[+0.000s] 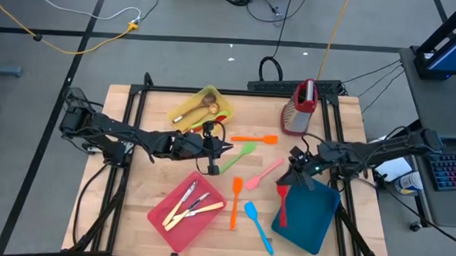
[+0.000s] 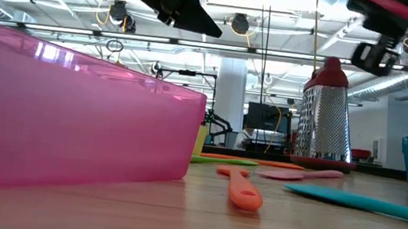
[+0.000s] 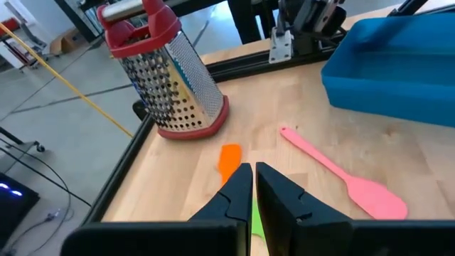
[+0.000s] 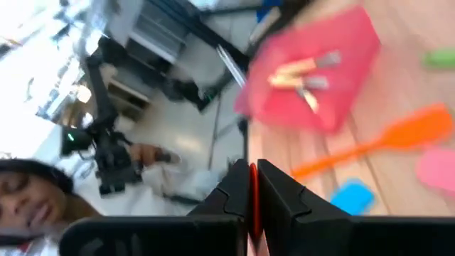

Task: Pick & Place Kitchen Items
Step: Put the red spatula into the blue bin

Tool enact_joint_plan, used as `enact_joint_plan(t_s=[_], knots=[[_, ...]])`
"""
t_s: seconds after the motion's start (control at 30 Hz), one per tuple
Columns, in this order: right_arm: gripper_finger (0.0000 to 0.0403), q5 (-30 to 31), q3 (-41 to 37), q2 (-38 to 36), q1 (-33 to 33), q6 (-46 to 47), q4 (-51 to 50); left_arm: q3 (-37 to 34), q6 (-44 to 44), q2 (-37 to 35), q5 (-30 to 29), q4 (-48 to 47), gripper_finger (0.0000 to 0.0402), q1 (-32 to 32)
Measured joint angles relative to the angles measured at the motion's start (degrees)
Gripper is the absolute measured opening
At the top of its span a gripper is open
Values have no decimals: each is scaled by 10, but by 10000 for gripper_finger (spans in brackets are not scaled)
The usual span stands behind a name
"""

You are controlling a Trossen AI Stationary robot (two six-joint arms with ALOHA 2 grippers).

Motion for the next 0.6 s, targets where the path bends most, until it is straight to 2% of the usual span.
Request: enact_joint_plan(t_s=[0.13, 0.3, 0.4, 0.5, 0.6], knots=[[10, 19, 0, -38, 32, -57, -97, 0, 41, 0, 0, 2, 26, 0], [12, 143, -1, -54, 70, -34, -205, 0, 75, 0, 0, 6, 26, 1], [13, 177, -7, -48, 98, -7, -209, 0, 77, 0, 0, 5, 26, 4], [13, 190, -36, -43, 127, 28, -167, 0, 76, 0, 0, -1, 26, 9], [14, 239, -64, -45, 153, 62, -132, 0, 73, 0, 0, -2, 26, 12]])
